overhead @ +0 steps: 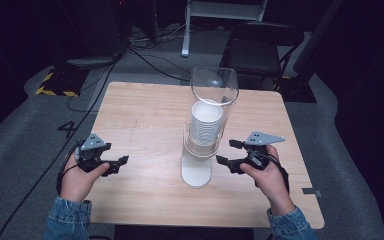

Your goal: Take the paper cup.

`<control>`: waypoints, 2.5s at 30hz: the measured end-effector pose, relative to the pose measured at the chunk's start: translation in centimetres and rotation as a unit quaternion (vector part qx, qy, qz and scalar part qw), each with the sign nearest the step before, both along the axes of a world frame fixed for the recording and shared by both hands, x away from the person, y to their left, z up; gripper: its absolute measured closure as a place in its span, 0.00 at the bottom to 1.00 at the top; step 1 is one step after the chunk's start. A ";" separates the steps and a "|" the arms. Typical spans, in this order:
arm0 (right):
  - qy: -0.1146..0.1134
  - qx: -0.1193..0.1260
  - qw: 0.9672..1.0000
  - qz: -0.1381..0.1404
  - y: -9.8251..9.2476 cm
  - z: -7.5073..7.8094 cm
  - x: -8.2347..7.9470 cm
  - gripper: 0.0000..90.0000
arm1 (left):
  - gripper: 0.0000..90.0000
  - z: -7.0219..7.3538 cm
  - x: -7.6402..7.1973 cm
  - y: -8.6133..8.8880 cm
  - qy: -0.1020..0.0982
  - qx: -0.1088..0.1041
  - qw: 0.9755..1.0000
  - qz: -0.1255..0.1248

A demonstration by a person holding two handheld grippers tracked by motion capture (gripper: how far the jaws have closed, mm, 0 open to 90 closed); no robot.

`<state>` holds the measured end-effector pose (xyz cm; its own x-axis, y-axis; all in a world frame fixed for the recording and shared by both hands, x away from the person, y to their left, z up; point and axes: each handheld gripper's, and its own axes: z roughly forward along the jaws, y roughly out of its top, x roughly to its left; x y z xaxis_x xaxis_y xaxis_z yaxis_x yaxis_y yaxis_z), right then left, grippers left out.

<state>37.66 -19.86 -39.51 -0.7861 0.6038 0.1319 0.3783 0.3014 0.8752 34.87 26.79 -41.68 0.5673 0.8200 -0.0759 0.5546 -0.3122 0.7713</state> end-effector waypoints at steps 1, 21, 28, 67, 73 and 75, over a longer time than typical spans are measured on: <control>0.000 0.000 1.000 0.000 0.0 0.0 0.0 0.21 | 0.21 0.0 0.0 0.0 0.001 0.001 1.000 -0.001; -0.025 0.040 0.998 0.034 5.2 -1.9 0.3 0.19 | 0.22 -0.7 0.3 -0.5 0.009 0.007 1.000 -0.007; -0.048 0.045 0.997 0.027 6.4 -2.5 0.7 0.23 | 0.22 -0.8 0.3 -0.6 0.014 0.008 1.000 -0.006; -0.085 0.029 0.996 0.014 6.8 -4.0 0.2 0.38 | 0.22 -1.2 0.3 -0.8 0.019 0.009 1.000 -0.009; -0.082 0.030 0.996 0.011 6.7 -4.1 0.1 0.38 | 0.22 -1.3 0.4 -0.8 0.020 0.009 1.000 -0.010; -0.078 0.030 0.996 0.011 6.7 -4.1 0.1 0.39 | 0.22 -1.3 0.3 -0.8 0.020 0.009 1.000 -0.010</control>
<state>37.75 -13.20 -43.64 -0.8127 0.5813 0.0416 0.2296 0.2538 0.9396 35.21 25.98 -42.94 0.5799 0.8103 -0.0843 0.5782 -0.3365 0.7433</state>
